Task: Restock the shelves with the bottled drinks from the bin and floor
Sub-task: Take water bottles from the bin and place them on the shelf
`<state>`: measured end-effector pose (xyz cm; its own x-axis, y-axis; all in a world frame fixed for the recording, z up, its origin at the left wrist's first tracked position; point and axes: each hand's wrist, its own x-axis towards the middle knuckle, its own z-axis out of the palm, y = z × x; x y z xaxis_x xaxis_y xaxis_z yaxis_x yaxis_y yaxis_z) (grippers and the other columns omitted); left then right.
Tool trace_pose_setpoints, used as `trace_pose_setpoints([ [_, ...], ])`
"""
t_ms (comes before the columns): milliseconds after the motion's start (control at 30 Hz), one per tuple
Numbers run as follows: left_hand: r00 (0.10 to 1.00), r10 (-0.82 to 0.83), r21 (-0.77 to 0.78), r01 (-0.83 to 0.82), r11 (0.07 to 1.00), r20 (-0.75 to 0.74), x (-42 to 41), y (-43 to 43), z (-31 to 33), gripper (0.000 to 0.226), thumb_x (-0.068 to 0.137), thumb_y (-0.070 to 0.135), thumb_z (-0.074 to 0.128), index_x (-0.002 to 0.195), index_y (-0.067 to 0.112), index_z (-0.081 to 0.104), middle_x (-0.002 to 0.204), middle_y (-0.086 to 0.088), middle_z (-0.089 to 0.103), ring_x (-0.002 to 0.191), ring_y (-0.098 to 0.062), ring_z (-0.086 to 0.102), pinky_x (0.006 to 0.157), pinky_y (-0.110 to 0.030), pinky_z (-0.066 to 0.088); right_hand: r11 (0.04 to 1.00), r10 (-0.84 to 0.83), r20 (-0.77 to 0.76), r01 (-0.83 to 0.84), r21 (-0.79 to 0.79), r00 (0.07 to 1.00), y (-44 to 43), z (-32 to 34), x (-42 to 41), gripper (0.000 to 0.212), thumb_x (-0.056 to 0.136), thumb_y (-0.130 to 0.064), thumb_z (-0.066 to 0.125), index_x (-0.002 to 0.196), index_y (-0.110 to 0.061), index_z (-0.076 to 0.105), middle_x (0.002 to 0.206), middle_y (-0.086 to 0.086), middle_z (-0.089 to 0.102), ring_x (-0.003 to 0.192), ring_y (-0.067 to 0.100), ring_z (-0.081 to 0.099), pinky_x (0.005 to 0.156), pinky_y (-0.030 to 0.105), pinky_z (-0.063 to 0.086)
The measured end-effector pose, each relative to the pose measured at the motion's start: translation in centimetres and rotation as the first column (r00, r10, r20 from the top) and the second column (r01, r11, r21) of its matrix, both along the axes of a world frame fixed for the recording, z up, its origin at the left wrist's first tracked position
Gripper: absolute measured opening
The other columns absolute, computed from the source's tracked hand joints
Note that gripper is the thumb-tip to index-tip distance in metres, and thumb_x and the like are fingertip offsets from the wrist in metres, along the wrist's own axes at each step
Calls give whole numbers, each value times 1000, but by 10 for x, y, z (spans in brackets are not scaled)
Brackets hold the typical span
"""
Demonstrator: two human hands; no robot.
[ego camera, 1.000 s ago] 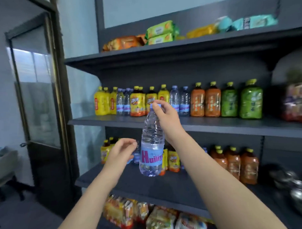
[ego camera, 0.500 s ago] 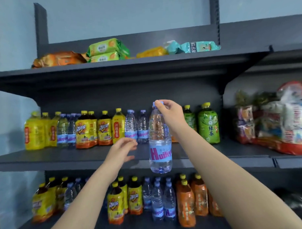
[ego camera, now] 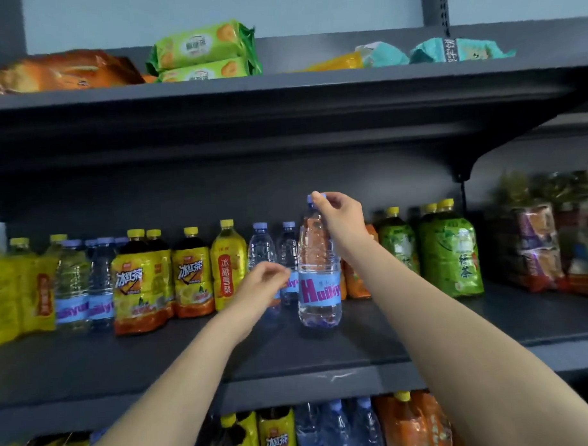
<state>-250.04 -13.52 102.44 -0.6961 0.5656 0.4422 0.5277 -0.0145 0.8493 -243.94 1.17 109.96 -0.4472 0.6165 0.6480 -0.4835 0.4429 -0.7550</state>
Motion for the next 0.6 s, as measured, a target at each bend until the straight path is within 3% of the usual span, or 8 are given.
trace_pose_setpoints([
  [200, 999, -52, -35, 52, 998, 12, -62, 23, -2, 21, 90, 30, 58, 107, 20, 52, 107, 4, 58, 99, -12, 58, 91, -36, 52, 999, -37, 3, 37, 14, 999, 5, -5, -64, 35, 92, -27, 59, 117, -3, 57, 97, -1, 61, 87, 9, 58, 68, 15, 43],
  [400, 998, -46, -57, 48, 997, 35, -86, 36, -12, 26, 89, 28, 61, 109, 14, 51, 111, -4, 57, 103, -19, 58, 89, -37, 53, 999, -45, 55, 45, -5, 997, 21, -29, -100, 31, 92, -29, 58, 113, -6, 59, 108, 4, 64, 105, 20, 61, 91, 31, 49],
  [533, 993, -60, -48, 65, 997, 104, -93, 39, -17, 30, 89, 26, 62, 112, 10, 51, 113, -7, 58, 106, -21, 59, 91, -38, 53, 997, -52, 120, 46, 58, 991, 24, -33, -106, 41, 93, -30, 57, 123, -3, 56, 117, 8, 63, 103, 16, 59, 75, 17, 45],
  [600, 991, -55, -38, 60, 997, 118, -96, 40, -18, 29, 88, 26, 63, 110, 11, 51, 113, -8, 58, 106, -22, 60, 91, -40, 53, 996, -39, 170, 24, 88, 985, 24, -37, -104, 46, 91, -31, 59, 127, -4, 53, 116, 4, 61, 103, 14, 57, 74, 15, 44],
])
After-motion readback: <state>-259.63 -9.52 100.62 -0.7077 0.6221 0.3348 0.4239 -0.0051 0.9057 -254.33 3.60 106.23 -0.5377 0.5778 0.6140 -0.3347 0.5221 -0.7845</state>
